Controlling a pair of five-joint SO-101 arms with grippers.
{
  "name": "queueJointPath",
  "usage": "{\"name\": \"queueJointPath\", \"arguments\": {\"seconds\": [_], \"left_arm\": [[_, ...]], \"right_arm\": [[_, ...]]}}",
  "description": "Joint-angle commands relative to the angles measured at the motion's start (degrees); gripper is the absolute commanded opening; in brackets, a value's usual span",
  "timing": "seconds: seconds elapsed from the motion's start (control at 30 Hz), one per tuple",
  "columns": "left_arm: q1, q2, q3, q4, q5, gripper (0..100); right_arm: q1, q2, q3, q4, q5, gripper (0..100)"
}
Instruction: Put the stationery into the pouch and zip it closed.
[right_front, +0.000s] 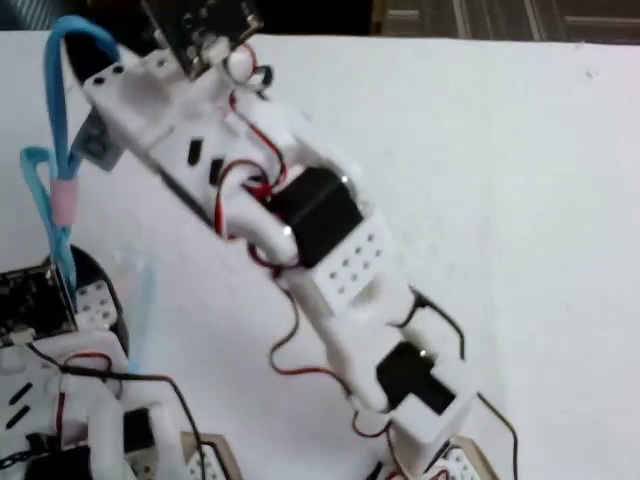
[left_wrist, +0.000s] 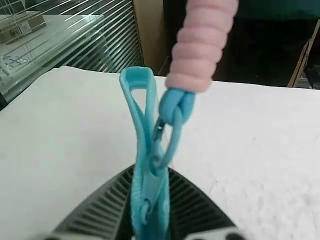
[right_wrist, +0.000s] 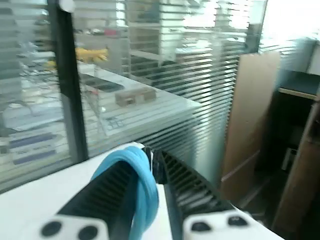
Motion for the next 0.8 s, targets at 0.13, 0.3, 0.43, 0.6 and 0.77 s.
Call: {"name": "queueJointPath", "arguments": {"seconds": [0.13, 0.3, 0.43, 0.6, 0.77], "left_arm": [[7.0, -0.6, -8.4, 5.3, -2.5, 2], [16.4, -0.7, -15.8, 12.2, -2.5, 2], [21.6, -0.7, -21.7, 17.1, -4.0, 2], [22.0, -0.7, -23.1, 21.2, -5.5, 2], [22.4, -0.7, -25.9, 22.1, -5.5, 2]], "right_arm": [[7.5, 2.5, -2.0, -10.6, -3.5, 1.6], [11.6, 8.1, -2.0, -17.9, -6.2, 1.5], [16.0, 12.4, -2.0, -21.2, -6.2, 1.5], [21.8, 15.2, -2.0, -24.0, -6.2, 1.5], [27.5, 17.2, -2.0, -25.5, -6.2, 1.5]]}}
